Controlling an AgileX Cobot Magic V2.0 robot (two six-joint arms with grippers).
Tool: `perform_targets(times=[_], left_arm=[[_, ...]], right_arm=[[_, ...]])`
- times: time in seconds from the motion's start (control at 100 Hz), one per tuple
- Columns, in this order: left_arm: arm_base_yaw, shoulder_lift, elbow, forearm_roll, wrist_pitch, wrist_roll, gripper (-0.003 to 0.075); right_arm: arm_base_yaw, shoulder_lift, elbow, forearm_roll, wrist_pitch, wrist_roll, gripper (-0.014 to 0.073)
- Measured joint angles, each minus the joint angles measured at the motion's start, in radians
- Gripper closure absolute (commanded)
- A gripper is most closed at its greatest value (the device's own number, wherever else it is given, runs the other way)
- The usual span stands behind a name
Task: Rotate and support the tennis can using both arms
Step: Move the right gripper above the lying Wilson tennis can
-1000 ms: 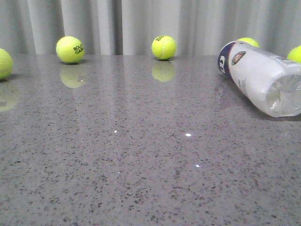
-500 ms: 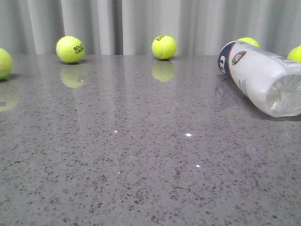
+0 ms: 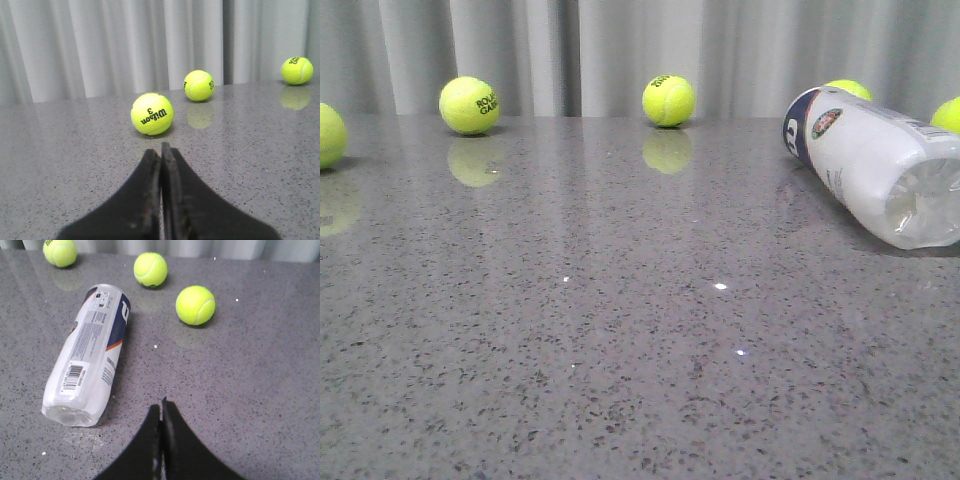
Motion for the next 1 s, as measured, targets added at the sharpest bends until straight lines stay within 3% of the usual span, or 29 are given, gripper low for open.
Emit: perform_targets(times=[0.18, 0.27, 0.37, 0.54, 0.61, 1.0], left_arm=[[0.000, 0.000, 0.000, 0.000, 0.000, 0.000, 0.0741], [0.000, 0.000, 0.000, 0.000, 0.000, 0.000, 0.0741], [0.000, 0.000, 0.000, 0.000, 0.000, 0.000, 0.0741], [0.000, 0.000, 0.000, 0.000, 0.000, 0.000, 0.0741], [0.000, 0.000, 0.000, 0.000, 0.000, 0.000, 0.0741], [0.000, 0.000, 0.000, 0.000, 0.000, 0.000, 0.0741]], right_arm=[[0.000, 0.132, -0.049, 0.006, 0.036, 0.000, 0.0655], [0.000, 0.170, -0.049, 0.006, 0.045, 0.000, 0.0593], [0.000, 0.193, -0.049, 0.006, 0.057, 0.000, 0.0423], [0.000, 0.199, -0.049, 0.008, 0.078, 0.000, 0.0020], [0.000, 0.199, -0.051, 0.008, 0.078, 0.000, -0.0077], [0.000, 0.288, -0.119, 0.147, 0.063, -0.074, -0.0052]])
